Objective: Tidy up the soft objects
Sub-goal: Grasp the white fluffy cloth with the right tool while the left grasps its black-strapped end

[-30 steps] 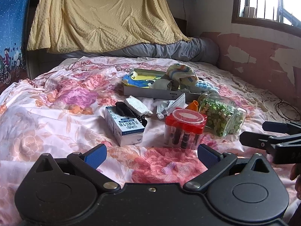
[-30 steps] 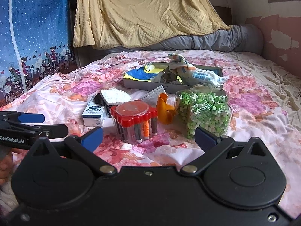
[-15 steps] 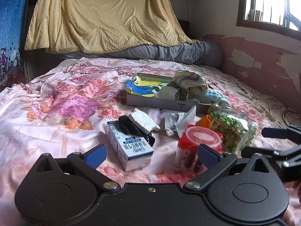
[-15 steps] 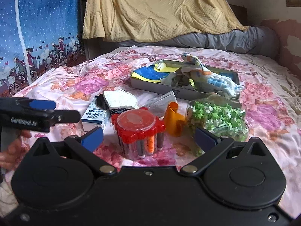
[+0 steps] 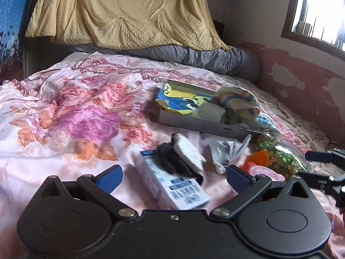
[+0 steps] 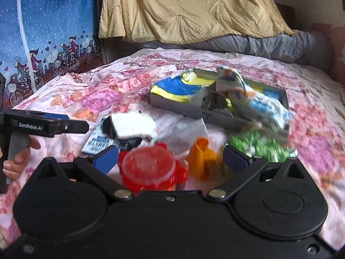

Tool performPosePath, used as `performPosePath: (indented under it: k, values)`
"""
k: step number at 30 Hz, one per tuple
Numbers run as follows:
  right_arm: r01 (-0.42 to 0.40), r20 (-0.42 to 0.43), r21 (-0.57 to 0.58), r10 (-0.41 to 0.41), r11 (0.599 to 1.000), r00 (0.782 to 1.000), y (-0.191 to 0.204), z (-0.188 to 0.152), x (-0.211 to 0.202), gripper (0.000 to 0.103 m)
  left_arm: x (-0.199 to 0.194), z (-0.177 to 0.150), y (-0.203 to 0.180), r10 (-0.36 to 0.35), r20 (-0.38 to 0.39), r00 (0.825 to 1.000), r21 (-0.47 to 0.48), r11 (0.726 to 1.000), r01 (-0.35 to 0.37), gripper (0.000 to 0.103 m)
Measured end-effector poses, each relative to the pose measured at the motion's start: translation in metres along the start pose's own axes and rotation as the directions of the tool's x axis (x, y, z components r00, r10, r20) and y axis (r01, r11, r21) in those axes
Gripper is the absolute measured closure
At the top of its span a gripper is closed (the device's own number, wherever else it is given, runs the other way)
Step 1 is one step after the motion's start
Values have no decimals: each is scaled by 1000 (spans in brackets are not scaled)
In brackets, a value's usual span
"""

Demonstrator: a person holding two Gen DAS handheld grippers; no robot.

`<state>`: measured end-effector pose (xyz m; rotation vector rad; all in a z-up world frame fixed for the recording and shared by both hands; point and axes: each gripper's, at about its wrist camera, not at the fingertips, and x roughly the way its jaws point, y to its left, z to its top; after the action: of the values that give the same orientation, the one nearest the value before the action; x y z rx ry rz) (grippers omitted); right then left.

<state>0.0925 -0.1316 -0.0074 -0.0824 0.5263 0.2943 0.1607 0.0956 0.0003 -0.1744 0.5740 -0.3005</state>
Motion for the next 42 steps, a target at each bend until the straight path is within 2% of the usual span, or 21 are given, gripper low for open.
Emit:
performPosePath:
  k: [3,6,10,15,22,30,32,35,38,42]
  values:
    - [-9,-4,-35,8,999,1000,4,18,16,0,6,6,15,-45,-12,999,-29,999,44,3]
    - [-18,-15,-120,17,993,1000,15,37,33,0,13,13,31,-87,-13,996,-70,994,86,7]
    - [-17,-56,-266,2,964,998,38,54,58,0,26,21,49,-149,-28,989,-133,981,144,21]
    - [-42,-118,-375,-3,926,993,63,57,86,0,43,29,59,-201,-62,978,-151,970,190,32]
    - [-71,-186,-496,-26,865,982,89,59,110,1,58,33,57,-253,-92,963,-137,961,239,53]
    - [-79,-218,-579,-61,811,974,112,62,137,1,73,35,62,-298,-149,943,-173,947,272,61]
    - [-72,-221,-615,-84,785,972,119,61,141,1,75,35,62,-307,-156,939,-180,943,278,66]
    - [-64,-219,-676,-117,734,969,130,54,146,6,79,35,59,-306,-173,936,-178,945,275,75]
    - [-56,-208,-725,-141,686,968,139,49,147,10,80,35,58,-305,-176,936,-187,944,273,77]
    - [-59,-206,-754,-150,655,967,148,46,149,22,81,34,62,-313,-176,933,-218,937,274,81]
